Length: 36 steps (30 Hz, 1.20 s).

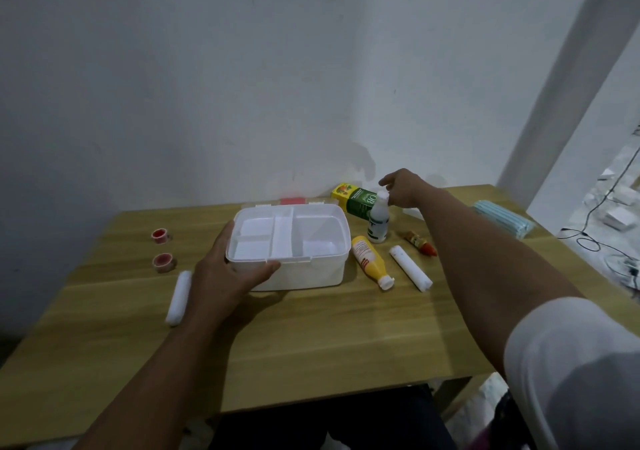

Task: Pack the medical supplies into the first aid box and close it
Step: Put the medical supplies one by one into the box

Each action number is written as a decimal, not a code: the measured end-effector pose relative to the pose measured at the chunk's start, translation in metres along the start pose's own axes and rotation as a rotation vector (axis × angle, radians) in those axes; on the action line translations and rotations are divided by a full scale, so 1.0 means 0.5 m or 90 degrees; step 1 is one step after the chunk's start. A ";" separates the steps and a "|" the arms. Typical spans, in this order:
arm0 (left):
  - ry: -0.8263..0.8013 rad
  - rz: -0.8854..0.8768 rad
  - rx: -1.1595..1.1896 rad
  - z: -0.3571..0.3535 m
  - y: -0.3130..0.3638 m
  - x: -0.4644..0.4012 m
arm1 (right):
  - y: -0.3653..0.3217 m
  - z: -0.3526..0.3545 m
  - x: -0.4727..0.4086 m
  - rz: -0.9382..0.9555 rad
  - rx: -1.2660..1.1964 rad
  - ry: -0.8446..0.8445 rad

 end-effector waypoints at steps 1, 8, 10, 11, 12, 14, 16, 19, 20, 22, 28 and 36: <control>-0.001 0.000 0.003 -0.001 0.000 0.000 | 0.000 -0.008 -0.001 0.011 0.020 0.005; -0.007 -0.003 -0.006 0.003 0.004 0.001 | -0.003 -0.042 0.008 0.030 0.049 0.036; -0.011 -0.002 -0.007 0.002 0.007 0.001 | -0.003 -0.035 0.012 0.022 0.046 0.052; -0.014 -0.001 -0.005 0.002 0.008 0.002 | -0.003 -0.027 0.016 0.014 0.047 0.058; -0.015 -0.001 -0.005 0.002 0.008 0.002 | -0.005 -0.017 0.021 0.007 0.050 0.064; -0.018 -0.001 -0.009 0.002 0.011 0.005 | -0.013 0.014 0.037 0.005 0.067 0.078; -0.021 -0.002 -0.013 0.003 0.013 0.006 | -0.021 0.050 0.055 -0.002 0.078 0.098; -0.025 0.007 -0.011 0.007 0.017 0.010 | -0.031 0.106 0.082 -0.010 0.075 0.132; -0.030 0.011 -0.015 0.007 0.019 0.012 | -0.037 0.125 0.091 -0.003 0.074 0.144; -0.039 0.016 -0.021 0.006 0.023 0.019 | -0.056 0.164 0.109 0.025 0.067 0.171; -0.025 0.032 -0.036 0.017 0.042 0.049 | -0.163 0.210 0.188 0.157 0.050 0.085; -0.022 0.031 -0.023 0.029 0.052 0.087 | -0.271 0.122 0.285 0.162 0.170 -0.167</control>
Point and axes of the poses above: each hand's wrist, its own x-axis away from the middle knuckle, its own z-axis out of the back of the hand, y = z × x, the point moved 6 cm from there along -x, towards the middle knuckle, and after that the axes turned 2 degrees about z, right-handed, at the moved point
